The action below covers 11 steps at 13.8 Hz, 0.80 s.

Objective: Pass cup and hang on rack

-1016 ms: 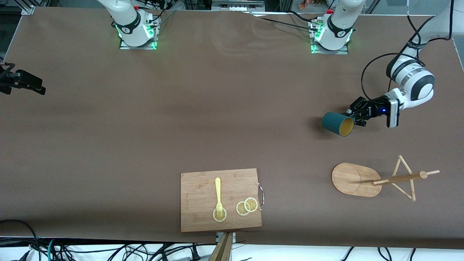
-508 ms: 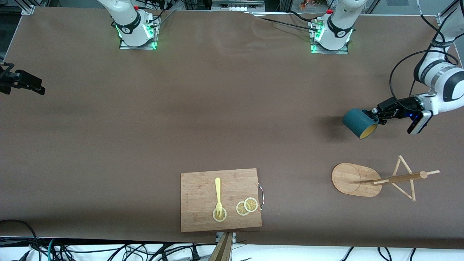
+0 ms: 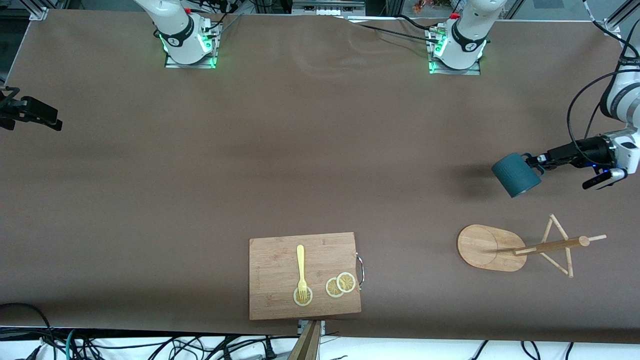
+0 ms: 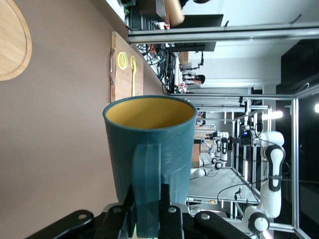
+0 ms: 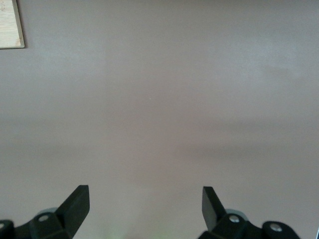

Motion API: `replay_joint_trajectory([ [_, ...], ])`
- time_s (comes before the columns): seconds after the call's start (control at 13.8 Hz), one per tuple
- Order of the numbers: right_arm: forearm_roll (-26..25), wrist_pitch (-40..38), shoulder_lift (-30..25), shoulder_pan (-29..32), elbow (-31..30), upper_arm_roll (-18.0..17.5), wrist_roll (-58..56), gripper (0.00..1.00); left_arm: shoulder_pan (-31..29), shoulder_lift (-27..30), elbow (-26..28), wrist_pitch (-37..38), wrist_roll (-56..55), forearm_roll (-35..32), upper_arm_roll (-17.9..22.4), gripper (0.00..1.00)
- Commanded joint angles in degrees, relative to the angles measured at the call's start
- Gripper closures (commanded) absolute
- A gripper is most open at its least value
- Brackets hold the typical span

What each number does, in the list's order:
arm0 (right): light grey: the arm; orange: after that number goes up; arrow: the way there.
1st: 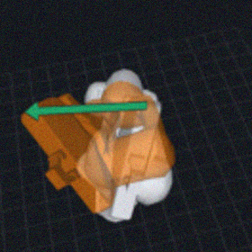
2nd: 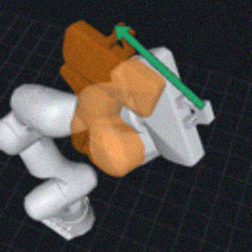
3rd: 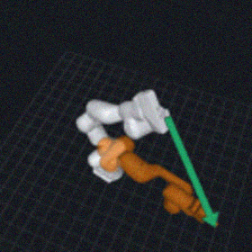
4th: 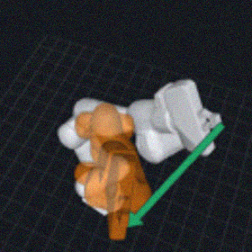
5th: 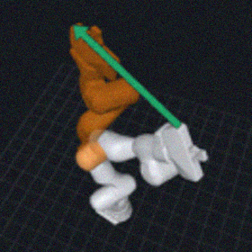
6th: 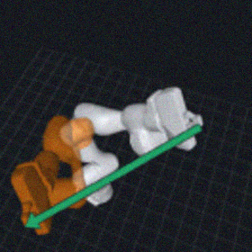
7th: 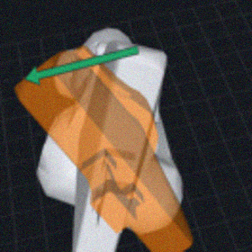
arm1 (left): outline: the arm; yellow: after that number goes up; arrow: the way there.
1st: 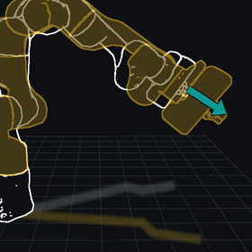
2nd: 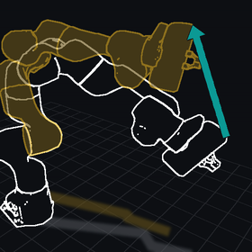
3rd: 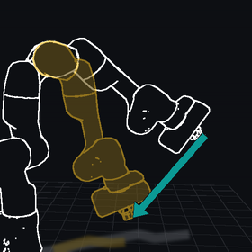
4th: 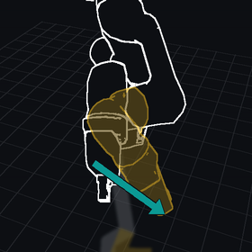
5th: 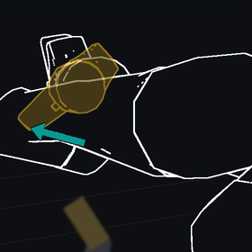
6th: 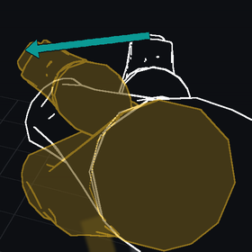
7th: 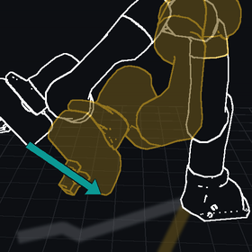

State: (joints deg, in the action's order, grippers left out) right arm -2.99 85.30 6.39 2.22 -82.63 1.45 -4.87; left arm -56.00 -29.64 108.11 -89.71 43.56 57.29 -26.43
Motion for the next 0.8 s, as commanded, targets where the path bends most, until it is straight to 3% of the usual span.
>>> replay_joint_trajectory([
  [0.0,0.9,0.2,-0.6,0.5,-0.5,-0.3,0.1,0.0,1.2,-1.6,-6.2,1.2,-7.9,-1.3,-0.3,1.0],
  [0.29,0.8,0.3,-0.5,0.7,-0.5,-0.3,0.0,0.0,4.1,-5.7,-15.0,1.2,-22.5,-0.7,-0.3,1.0],
  [0.73,0.6,0.3,-0.5,0.6,-0.4,-0.3,0.0,0.0,6.2,-14.3,-25.9,1.1,-32.0,-0.8,-0.2,1.0],
])
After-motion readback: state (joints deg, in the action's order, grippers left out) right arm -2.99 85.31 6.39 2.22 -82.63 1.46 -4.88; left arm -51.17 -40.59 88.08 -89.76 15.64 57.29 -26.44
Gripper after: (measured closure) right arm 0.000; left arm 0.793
